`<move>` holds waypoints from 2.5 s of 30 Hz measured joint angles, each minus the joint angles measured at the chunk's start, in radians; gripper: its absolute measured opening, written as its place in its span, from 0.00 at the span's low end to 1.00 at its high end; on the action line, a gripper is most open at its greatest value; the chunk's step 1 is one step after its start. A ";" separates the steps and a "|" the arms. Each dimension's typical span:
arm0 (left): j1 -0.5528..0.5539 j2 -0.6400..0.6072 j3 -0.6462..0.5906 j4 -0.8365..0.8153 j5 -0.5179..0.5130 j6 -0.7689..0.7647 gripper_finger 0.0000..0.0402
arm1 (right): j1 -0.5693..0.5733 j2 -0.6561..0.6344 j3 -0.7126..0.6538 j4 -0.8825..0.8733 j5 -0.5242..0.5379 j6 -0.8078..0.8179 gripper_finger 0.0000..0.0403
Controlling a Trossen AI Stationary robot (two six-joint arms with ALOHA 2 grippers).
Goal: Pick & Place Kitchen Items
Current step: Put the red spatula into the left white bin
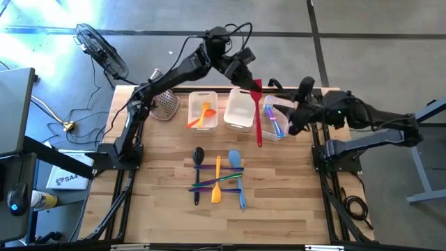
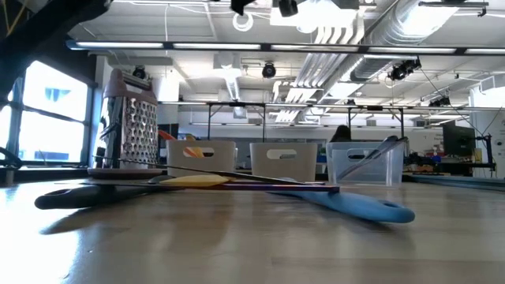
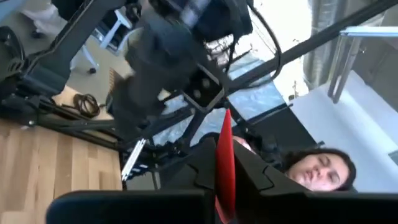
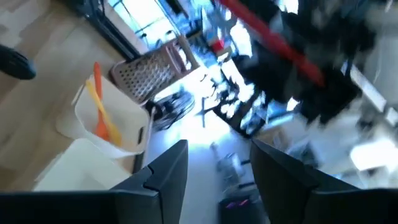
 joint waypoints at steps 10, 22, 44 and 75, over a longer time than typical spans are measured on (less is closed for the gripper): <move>-0.026 0.020 -0.002 -0.026 -0.063 -0.005 0.03 | 0.219 0.097 -0.001 0.166 0.278 -0.285 0.41; -0.038 0.035 -0.001 -0.034 -0.066 0.001 0.03 | 0.329 0.147 -0.001 0.229 0.332 -0.408 0.41; -0.049 0.035 -0.001 -0.032 -0.074 0.001 0.03 | 0.328 0.226 -0.002 0.286 0.273 -0.489 0.31; -0.044 0.038 -0.003 -0.029 -0.134 0.058 0.30 | 0.380 0.225 0.000 0.294 0.597 -0.432 0.01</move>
